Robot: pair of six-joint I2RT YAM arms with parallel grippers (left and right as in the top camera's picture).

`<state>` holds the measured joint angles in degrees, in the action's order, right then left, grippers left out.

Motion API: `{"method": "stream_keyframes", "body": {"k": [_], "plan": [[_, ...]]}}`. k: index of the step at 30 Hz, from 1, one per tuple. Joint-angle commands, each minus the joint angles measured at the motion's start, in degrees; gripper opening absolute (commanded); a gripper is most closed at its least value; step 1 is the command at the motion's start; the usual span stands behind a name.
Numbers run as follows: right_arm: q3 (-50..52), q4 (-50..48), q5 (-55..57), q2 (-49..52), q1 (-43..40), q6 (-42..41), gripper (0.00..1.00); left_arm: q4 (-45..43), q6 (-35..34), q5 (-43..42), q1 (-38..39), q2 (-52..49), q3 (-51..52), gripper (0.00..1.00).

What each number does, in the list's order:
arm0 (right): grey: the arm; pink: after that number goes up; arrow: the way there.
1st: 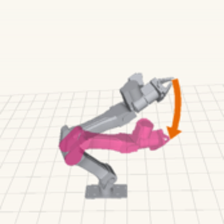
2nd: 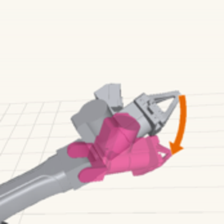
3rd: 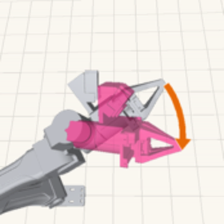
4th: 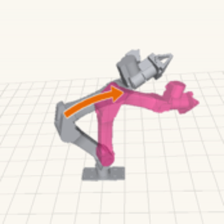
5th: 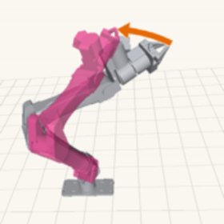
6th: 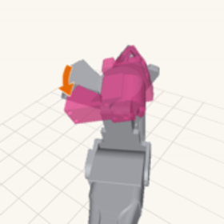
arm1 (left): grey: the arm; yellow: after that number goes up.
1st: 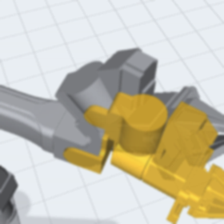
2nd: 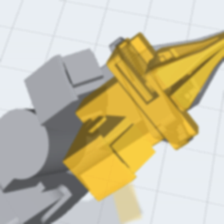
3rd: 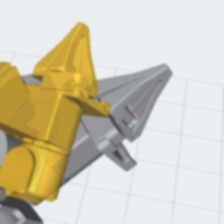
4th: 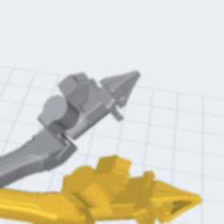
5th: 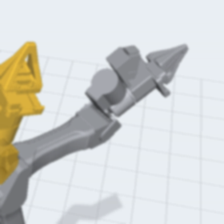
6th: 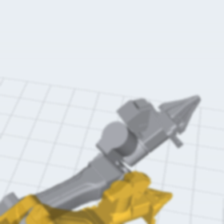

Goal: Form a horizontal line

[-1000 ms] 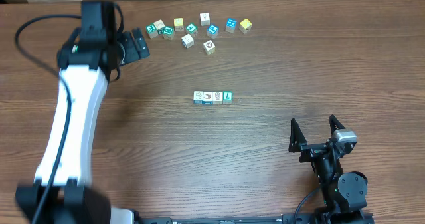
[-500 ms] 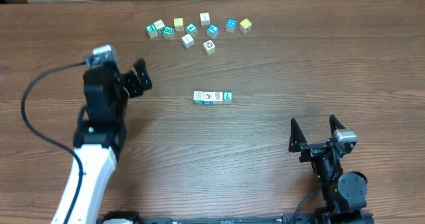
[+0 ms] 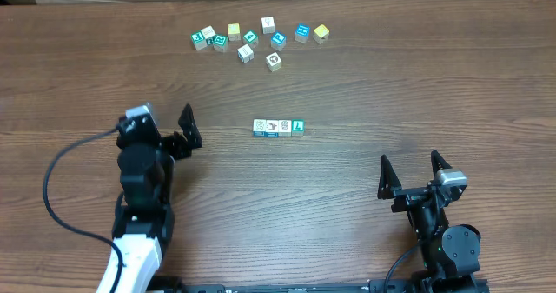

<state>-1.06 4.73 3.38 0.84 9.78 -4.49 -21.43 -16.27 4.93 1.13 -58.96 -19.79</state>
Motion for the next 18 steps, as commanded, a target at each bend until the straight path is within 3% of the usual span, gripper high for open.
{"method": "stream_keyframes", "body": {"k": [1, 15, 18], "plan": [[0.61, -0.28, -0.09, -0.68, -0.26, 0.04, 1.0, -0.5, 1.05, -0.07, 0.39, 2.75, 3.5, 1.0], [0.61, -0.28, -0.09, -0.68, -0.26, 0.04, 1.0, -5.53, 1.03, -0.07, 0.39, 14.19, 19.39, 1.0], [0.61, -0.28, -0.09, -0.68, -0.26, 0.04, 1.0, -2.25, 1.07, -0.04, 0.39, 17.2, 19.52, 1.0]]}}
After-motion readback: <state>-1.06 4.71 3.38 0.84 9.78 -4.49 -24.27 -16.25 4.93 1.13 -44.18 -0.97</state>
